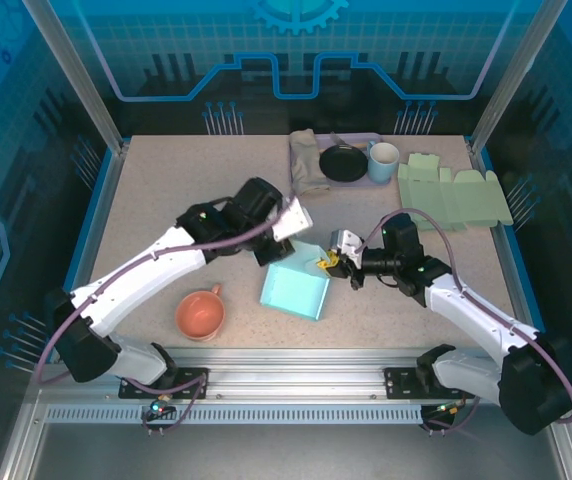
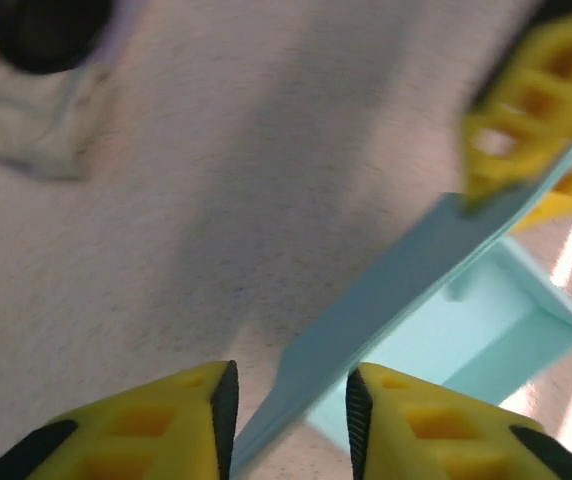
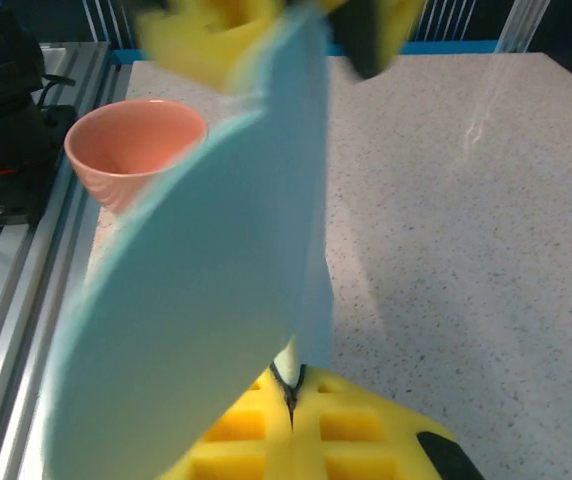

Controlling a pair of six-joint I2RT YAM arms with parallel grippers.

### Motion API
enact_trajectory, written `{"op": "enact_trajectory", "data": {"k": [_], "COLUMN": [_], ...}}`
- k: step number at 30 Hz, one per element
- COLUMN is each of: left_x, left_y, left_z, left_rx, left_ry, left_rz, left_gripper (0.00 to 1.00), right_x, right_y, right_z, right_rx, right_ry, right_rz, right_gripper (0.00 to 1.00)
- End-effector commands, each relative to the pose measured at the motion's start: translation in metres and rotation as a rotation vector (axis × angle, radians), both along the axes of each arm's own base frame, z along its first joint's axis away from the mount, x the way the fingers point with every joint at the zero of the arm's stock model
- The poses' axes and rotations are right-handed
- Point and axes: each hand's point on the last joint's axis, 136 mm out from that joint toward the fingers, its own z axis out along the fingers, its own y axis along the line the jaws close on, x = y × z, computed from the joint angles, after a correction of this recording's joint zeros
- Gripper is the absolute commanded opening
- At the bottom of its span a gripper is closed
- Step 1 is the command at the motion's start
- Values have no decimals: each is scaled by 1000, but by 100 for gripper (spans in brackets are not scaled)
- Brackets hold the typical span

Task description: Fold the paper box

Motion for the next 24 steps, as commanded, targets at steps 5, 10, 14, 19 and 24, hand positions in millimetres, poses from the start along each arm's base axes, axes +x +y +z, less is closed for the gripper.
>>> {"op": "enact_trajectory", "data": {"k": [5,10,14,19,24], "left_x": [60,70,75,82,79], "left_y": [120,157,137,96,74], "left_z": [64,30,0,-34,-50], "left_rx": [-376,-537,-570,-635,-602], "left_ry": [-11,289,547,832,859], "left_rz": [819,1123,1216,1245,1234], "left_gripper": [70,83,86,90,90], "right_x": [12,14,13,12,11], "right_y": [2,2,2,3,3], "right_z": [-2,-3,-5,-5,-7], "right_rx": [-11,-8,-12,-14,-19], "right_ry": [-54,-68,-68,-66,-62], "right_rz": [-39,-46,-43,-37,-33], "right_gripper": [0,0,0,0,0]}}
